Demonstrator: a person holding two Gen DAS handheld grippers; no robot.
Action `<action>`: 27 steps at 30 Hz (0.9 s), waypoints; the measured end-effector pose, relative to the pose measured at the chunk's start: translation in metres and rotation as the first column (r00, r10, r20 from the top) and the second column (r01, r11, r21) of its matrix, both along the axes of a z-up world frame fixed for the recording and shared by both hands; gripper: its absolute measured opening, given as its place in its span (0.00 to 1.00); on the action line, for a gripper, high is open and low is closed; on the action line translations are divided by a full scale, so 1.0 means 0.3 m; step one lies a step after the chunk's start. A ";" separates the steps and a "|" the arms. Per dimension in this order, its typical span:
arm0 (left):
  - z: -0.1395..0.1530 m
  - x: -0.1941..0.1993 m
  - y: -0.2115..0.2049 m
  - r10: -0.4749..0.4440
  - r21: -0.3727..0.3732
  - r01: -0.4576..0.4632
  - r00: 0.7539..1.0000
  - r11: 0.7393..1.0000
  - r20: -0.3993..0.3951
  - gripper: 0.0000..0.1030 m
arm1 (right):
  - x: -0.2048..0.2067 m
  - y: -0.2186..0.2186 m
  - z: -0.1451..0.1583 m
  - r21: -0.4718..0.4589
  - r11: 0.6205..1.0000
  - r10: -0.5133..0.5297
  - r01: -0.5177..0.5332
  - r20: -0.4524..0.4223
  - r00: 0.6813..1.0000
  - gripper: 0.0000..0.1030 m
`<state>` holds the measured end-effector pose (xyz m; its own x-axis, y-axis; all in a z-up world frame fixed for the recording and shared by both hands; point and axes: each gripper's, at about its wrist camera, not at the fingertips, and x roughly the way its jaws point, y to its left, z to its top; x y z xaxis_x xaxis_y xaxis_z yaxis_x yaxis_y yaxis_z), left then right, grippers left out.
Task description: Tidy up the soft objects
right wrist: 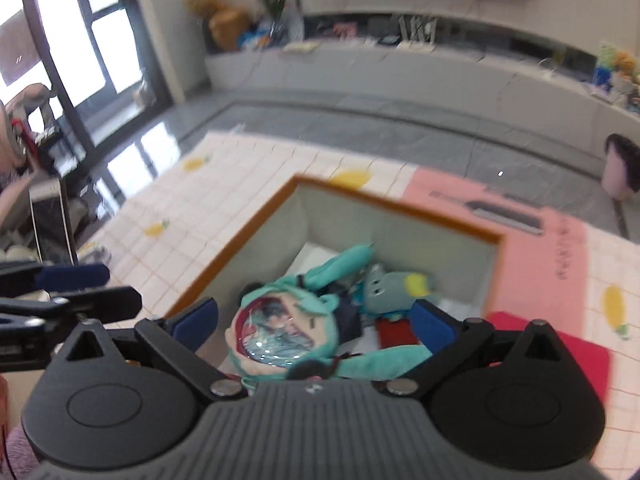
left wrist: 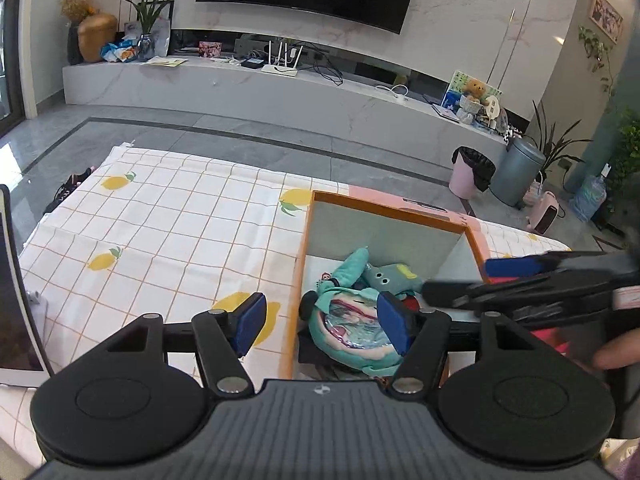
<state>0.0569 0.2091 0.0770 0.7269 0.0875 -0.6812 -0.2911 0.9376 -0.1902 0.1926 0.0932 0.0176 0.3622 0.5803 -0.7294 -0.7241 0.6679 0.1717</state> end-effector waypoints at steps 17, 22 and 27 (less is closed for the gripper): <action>0.096 -0.107 -0.494 -0.155 0.171 0.120 0.966 0.978 0.206 0.74 | -0.373 -0.646 0.182 0.169 0.937 -0.347 0.306 0.340 0.874 0.98; 0.017 -0.116 -0.597 -0.167 0.170 0.129 0.958 0.977 0.233 0.75 | -0.450 -0.798 0.086 0.223 0.891 -0.452 0.396 0.345 0.823 0.98; -0.062 -0.139 -0.680 -0.161 0.219 0.103 0.951 0.970 0.265 0.75 | -0.479 -0.858 -0.001 0.230 0.884 -0.465 0.407 0.340 0.817 0.98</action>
